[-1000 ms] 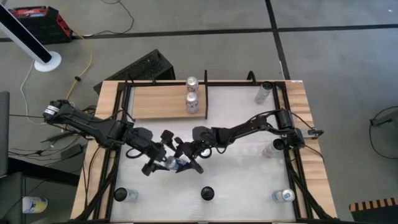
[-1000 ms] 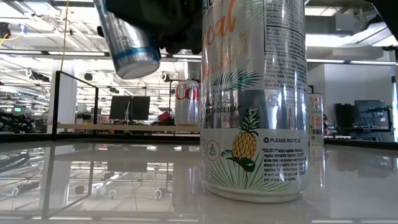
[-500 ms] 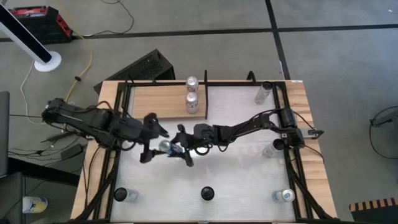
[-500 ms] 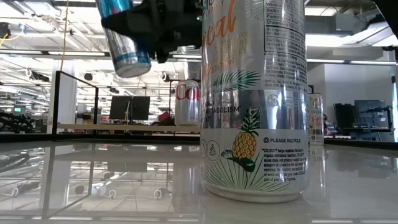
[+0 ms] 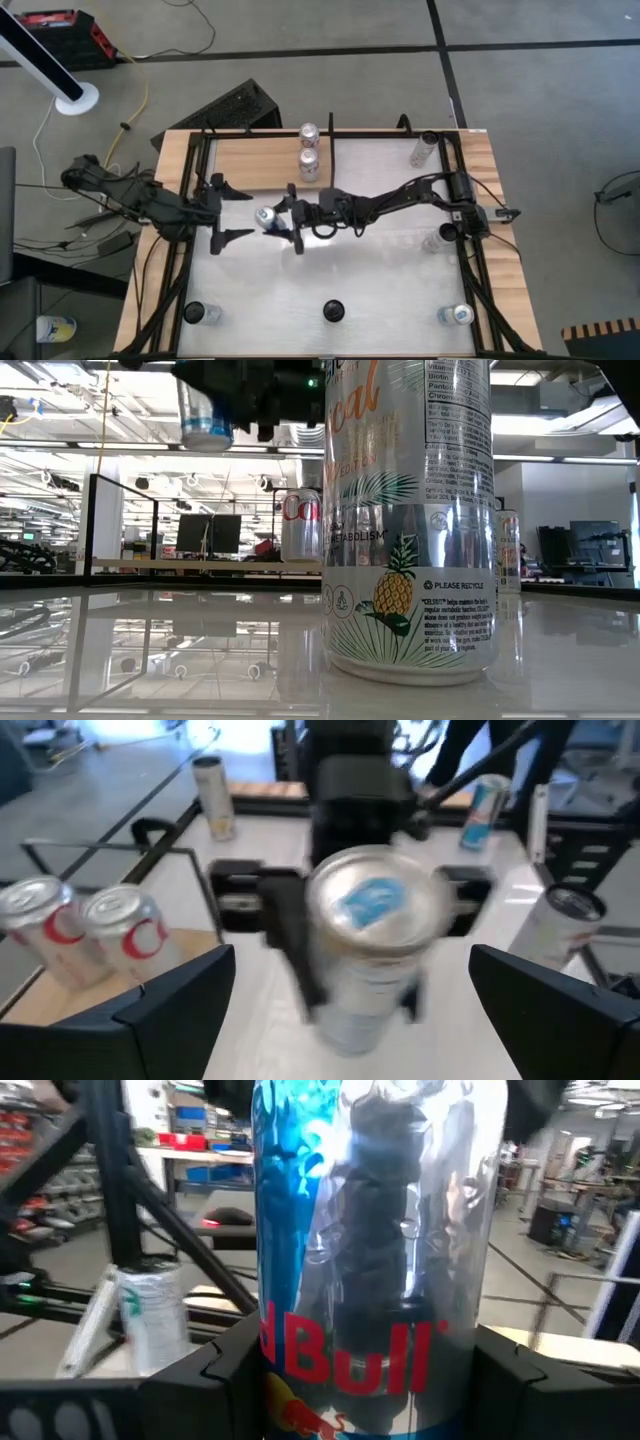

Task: Place canned beverage on shelf
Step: Put the top blue soda can on the shelf

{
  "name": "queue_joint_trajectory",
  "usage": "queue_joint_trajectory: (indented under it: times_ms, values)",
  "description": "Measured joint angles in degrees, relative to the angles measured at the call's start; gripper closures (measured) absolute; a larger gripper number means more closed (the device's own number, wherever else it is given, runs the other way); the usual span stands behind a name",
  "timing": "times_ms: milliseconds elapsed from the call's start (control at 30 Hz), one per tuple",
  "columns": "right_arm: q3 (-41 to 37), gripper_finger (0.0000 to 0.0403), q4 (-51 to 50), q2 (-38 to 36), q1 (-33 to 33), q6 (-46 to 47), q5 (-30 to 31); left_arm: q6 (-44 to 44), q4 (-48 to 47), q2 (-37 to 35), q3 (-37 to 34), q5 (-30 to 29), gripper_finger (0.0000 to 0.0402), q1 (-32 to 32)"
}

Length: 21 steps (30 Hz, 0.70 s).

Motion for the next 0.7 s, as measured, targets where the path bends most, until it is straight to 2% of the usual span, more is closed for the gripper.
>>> queue_joint_trajectory:
  times_ms: [200,433,700]
  values:
    - [0.0,0.0154,0.28,0.0,-0.47,1.44,0.02,2.47,3.49,-0.42,-2.56,0.65,0.0015,0.0]
    - [0.0,0.0154,-0.86,0.0,-0.47,1.5,-0.11,7.0,5.75,3.12,-2.53,-5.85,0.0015,0.02]
    - [0.0,0.0154,-1.91,-0.02,-0.52,1.52,-0.11,10.58,13.12,7.46,-2.53,-3.14,0.0015,0.47]
